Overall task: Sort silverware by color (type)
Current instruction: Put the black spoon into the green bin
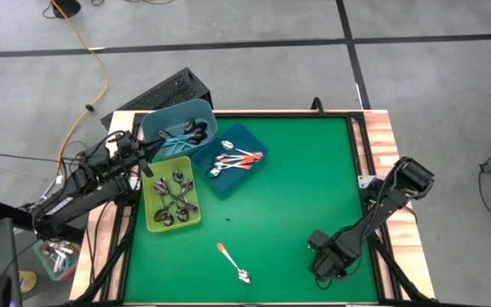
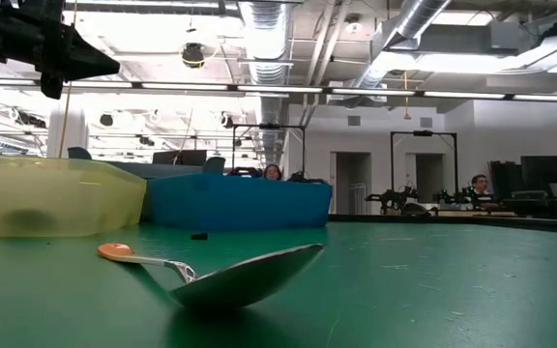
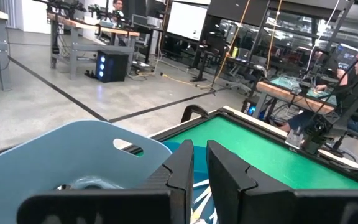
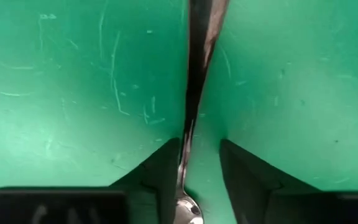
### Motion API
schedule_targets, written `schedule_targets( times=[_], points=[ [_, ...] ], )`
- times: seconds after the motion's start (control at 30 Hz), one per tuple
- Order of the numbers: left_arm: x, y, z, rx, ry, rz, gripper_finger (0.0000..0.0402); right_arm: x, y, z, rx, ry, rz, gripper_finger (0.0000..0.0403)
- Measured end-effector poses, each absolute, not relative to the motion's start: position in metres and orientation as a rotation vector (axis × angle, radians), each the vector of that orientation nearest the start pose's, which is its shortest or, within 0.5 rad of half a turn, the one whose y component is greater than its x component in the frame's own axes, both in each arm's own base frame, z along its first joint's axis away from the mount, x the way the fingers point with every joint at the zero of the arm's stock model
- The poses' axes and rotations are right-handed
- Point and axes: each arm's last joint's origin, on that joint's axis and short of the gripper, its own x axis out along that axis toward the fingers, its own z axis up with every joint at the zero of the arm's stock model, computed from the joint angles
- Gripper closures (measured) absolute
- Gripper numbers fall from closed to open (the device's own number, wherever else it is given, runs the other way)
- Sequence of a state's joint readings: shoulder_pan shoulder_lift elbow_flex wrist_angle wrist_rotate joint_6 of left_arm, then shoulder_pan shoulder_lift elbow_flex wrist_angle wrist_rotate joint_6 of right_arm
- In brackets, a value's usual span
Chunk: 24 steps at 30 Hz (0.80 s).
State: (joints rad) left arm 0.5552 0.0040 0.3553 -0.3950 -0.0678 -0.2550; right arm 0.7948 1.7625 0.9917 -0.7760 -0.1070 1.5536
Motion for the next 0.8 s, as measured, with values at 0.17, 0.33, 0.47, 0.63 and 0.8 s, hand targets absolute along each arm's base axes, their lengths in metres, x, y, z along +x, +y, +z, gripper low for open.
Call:
schedule_targets(
  times=[0.17, 0.33, 0.47, 0.63, 0.8],
  points=[
    [0.052, 0.034, 0.241, -0.257, -0.037, 0.625, 0.0372, 0.200, 0.208, 0.138, 0.630, 1.588, -0.554, 0.0299],
    [0.052, 0.034, 0.241, -0.257, -0.037, 0.625, 0.0372, 0.199, 0.207, 0.137, 0.622, 1.592, -0.565, 0.0353],
    [0.052, 0.034, 0.241, -0.257, -0.037, 0.625, 0.0372, 0.199, 0.207, 0.138, 0.625, 1.591, -0.563, 0.0389],
    [0.052, 0.034, 0.241, -0.257, -0.037, 0.625, 0.0372, 0.203, 0.203, 0.137, 0.631, 1.584, -0.577, 0.0395],
    [0.052, 0.034, 0.241, -0.257, -0.037, 0.625, 0.0372, 0.209, 0.200, 0.140, 0.615, 1.574, -0.568, 0.0396]
  ],
)
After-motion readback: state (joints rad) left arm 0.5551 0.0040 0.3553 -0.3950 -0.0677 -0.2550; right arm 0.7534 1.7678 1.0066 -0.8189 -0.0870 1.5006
